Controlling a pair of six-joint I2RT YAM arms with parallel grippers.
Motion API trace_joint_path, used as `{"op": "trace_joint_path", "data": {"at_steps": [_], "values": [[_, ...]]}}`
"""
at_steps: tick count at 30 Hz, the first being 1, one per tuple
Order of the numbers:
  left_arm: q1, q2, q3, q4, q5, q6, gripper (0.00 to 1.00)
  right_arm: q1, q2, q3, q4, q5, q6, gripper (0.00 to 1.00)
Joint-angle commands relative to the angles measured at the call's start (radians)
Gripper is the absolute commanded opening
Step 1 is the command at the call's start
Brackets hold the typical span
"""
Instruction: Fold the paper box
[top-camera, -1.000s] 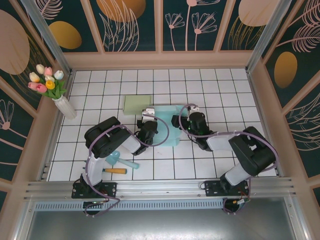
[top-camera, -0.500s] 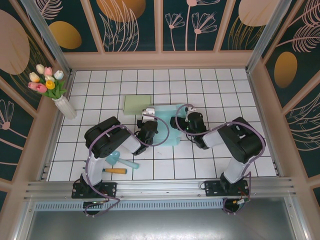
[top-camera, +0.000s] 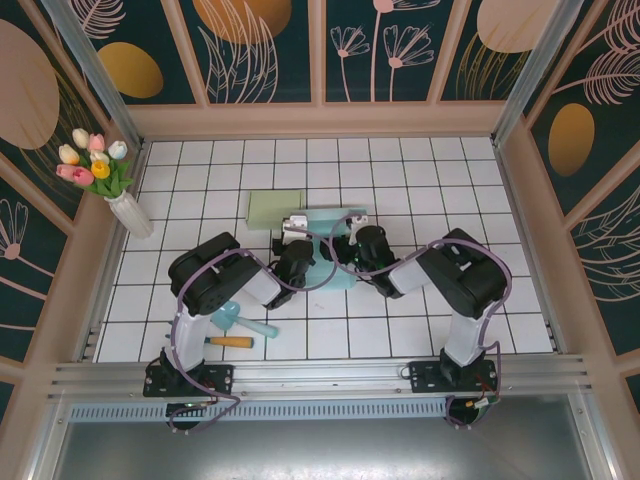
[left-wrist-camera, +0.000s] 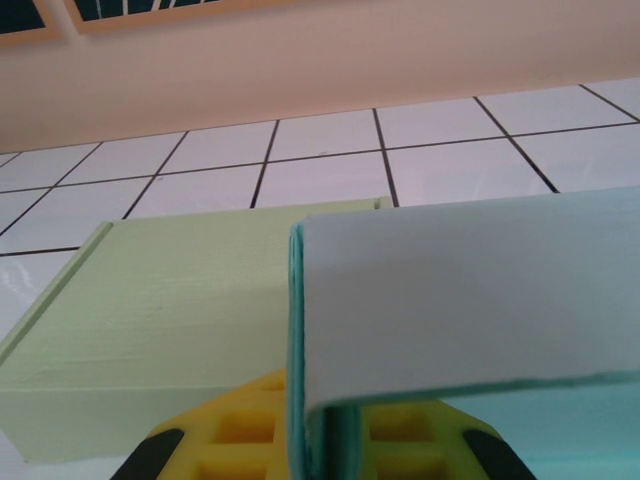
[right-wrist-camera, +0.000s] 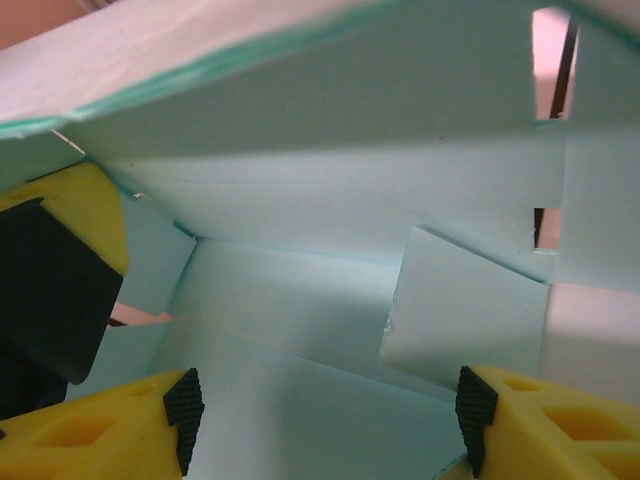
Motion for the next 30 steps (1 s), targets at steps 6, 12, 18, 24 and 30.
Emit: {"op": "trace_joint_path", "data": {"at_steps": [6,12,18,24,30], "values": [[-0.015,0.029,0.025,-0.099,0.041,0.040,0.10,0.031,-0.074,-0.020,0.005,-0.005,-0.021,0.71],[-0.015,0.036,0.044,-0.122,0.029,0.047,0.11,0.035,-0.261,-0.069,-0.216,0.126,-0.046,0.72],[-0.016,0.038,0.048,-0.126,0.036,0.062,0.11,0.040,-0.476,-0.139,-0.384,0.227,-0.030,0.72],[-0.015,0.039,0.046,-0.121,0.048,0.086,0.11,0.036,-0.683,-0.214,-0.487,0.520,-0.046,0.75],[-0.015,0.042,0.032,-0.086,0.075,0.148,0.10,-0.125,-0.655,-0.284,-0.448,0.492,-0.064,0.77]]}}
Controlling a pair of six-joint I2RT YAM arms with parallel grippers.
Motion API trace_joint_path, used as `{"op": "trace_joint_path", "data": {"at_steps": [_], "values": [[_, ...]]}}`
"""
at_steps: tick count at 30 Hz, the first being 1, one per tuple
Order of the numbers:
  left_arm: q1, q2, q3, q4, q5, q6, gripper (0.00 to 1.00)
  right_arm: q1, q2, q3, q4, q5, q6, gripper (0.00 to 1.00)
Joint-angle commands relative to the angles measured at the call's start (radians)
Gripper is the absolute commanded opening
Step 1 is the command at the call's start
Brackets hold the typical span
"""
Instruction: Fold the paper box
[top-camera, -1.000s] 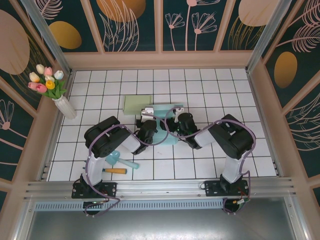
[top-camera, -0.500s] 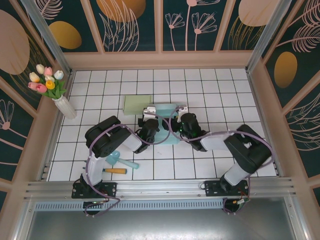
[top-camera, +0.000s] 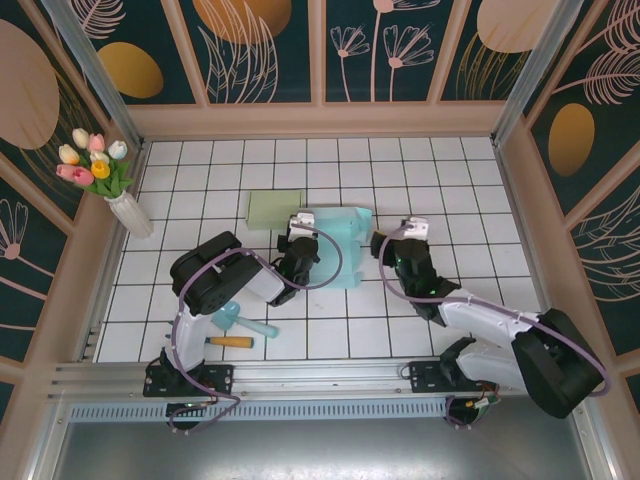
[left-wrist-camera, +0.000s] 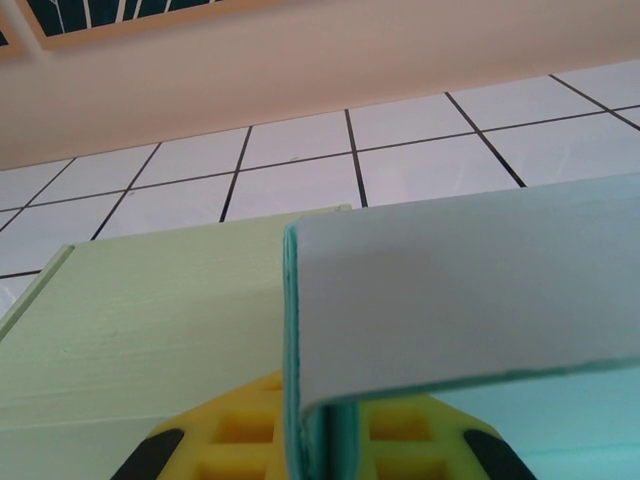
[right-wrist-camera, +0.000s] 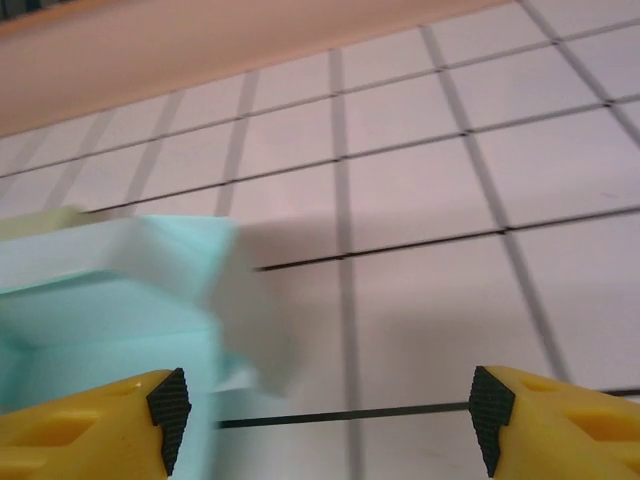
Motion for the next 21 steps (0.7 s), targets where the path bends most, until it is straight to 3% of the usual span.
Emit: {"op": "trace_joint_path", "data": {"at_steps": [1,6,12,18,21], "values": [[-0.006,0.030,-0.023,-0.034,0.048,0.112,0.10,-0.050,0.064,-0.025,0.027,-0.042,-0.047,0.77],[0.007,0.022,-0.062,0.025,0.133,0.180,0.10,-0.051,0.212,0.037,0.085,-0.183,-0.123,0.73],[0.048,-0.001,-0.104,0.055,0.265,0.224,0.10,-0.051,0.240,0.028,0.127,-0.190,-0.147,0.70],[0.056,-0.005,-0.117,0.072,0.300,0.243,0.09,-0.050,0.164,-0.002,0.110,-0.113,-0.125,0.68],[0.056,-0.003,-0.117,0.075,0.296,0.244,0.09,-0.050,0.104,-0.024,0.059,0.025,-0.063,0.68]]}}
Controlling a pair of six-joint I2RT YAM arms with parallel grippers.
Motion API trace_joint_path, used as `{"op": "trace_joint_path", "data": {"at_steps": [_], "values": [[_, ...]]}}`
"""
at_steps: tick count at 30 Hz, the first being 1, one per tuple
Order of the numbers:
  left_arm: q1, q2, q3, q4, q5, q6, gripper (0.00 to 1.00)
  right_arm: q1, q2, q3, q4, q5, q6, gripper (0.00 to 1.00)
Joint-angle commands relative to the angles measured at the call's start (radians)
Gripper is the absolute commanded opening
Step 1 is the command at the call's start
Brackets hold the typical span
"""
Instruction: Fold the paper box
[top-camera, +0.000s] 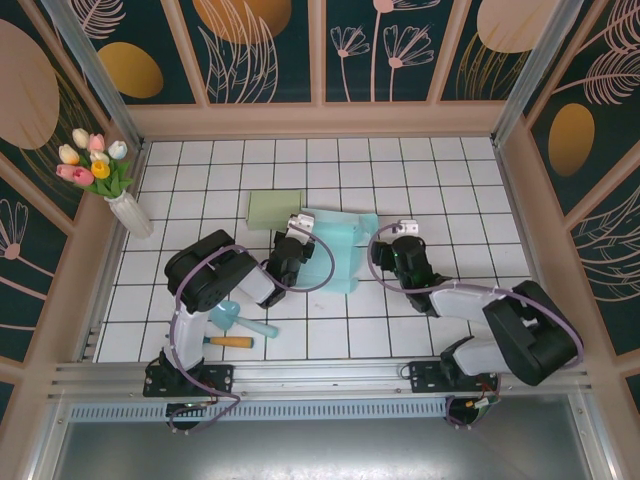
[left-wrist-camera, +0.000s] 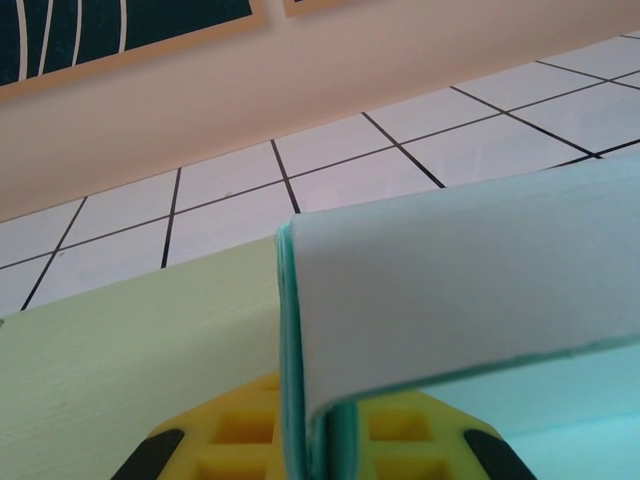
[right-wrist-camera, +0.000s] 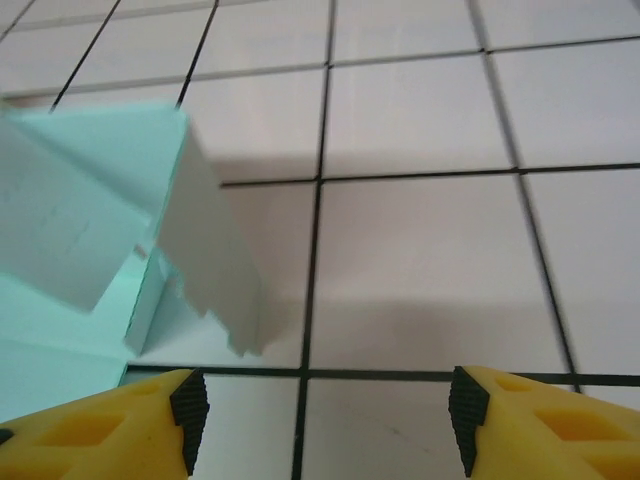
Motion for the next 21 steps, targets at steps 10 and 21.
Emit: {"op": "trace_joint_path", "data": {"at_steps": [10,21], "values": [[-0.002,0.016,-0.016,-0.096,0.026,0.072,0.10,-0.035,0.006,0.010,0.011,0.075,0.043,0.69],[-0.002,0.021,0.012,-0.136,-0.012,0.036,0.10,-0.029,0.148,0.061,0.129,-0.038,-0.040,0.69]]}}
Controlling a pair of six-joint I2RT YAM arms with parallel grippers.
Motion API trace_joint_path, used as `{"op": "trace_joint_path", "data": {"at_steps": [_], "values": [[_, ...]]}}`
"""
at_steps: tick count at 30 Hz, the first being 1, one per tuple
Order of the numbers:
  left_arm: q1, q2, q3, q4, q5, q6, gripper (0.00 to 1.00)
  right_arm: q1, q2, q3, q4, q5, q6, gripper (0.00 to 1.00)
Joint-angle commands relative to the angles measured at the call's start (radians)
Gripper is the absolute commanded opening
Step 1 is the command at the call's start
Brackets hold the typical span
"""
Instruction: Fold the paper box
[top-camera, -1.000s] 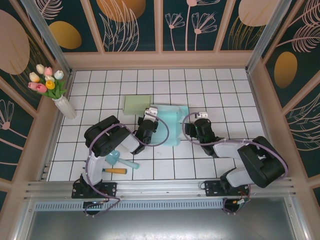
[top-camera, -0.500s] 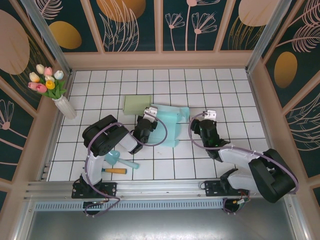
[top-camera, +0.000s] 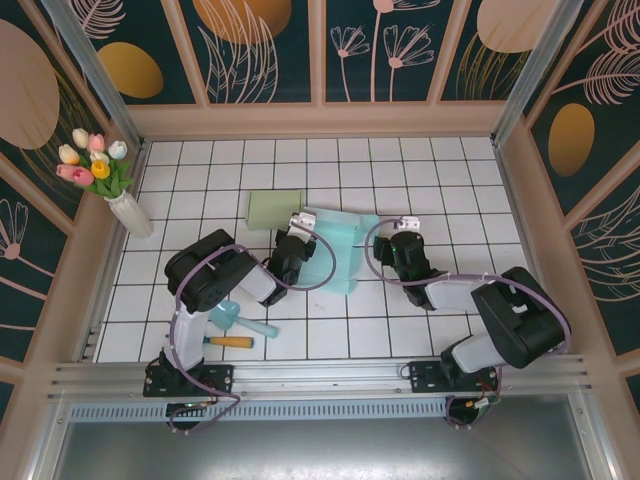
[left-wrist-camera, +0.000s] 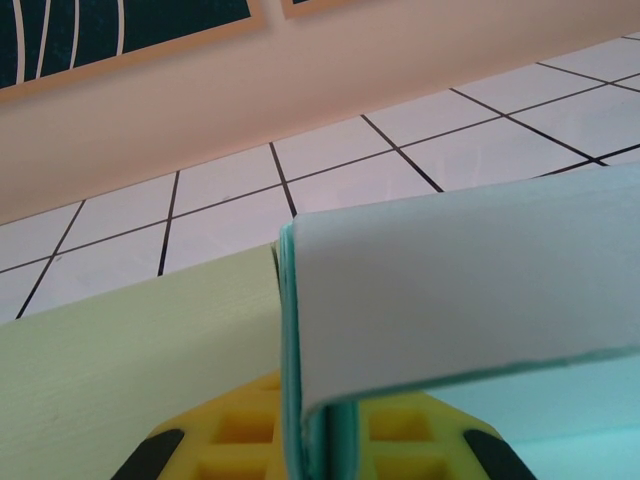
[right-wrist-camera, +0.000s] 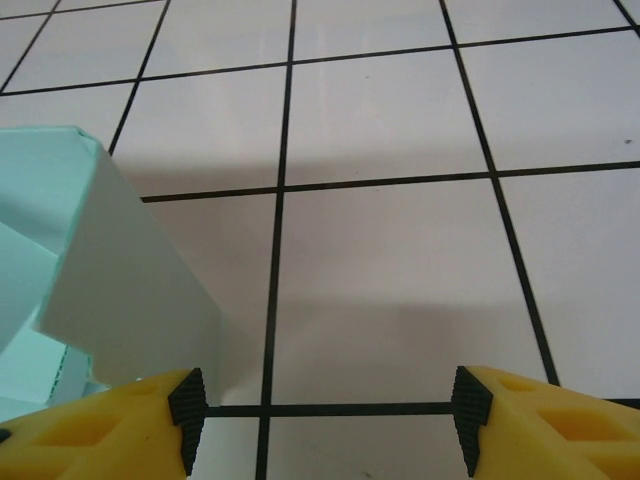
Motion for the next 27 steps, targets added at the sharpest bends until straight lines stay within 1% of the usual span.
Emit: {"op": "trace_joint_path", "data": {"at_steps": [1,8,14,18,21,23,25,27], "values": [[-0.002,0.023,-0.012,-0.108,-0.004,0.041,0.10,0.003,0.014,0.018,0.071,-0.045,-0.030,0.69],[-0.002,0.024,-0.008,-0.112,-0.008,0.038,0.10,0.018,-0.008,-0.002,0.106,-0.122,-0.052,0.69],[-0.002,0.025,-0.006,-0.111,-0.011,0.038,0.10,0.018,-0.020,-0.004,0.122,-0.163,-0.074,0.67],[-0.002,0.025,-0.004,-0.117,-0.017,0.034,0.10,0.045,-0.018,-0.010,0.142,-0.203,-0.090,0.67],[-0.002,0.026,-0.003,-0.117,-0.015,0.035,0.10,0.054,-0.021,0.005,0.118,-0.195,-0.094,0.65],[-0.002,0.026,0.000,-0.121,-0.018,0.033,0.11,0.061,-0.044,0.005,0.101,-0.168,-0.085,0.66],[-0.002,0.028,0.009,-0.138,-0.021,0.031,0.11,0.063,-0.102,-0.003,0.073,-0.157,-0.076,0.66],[-0.001,0.029,0.015,-0.145,-0.023,0.031,0.11,0.064,-0.185,0.015,-0.026,-0.135,-0.080,0.66]]}}
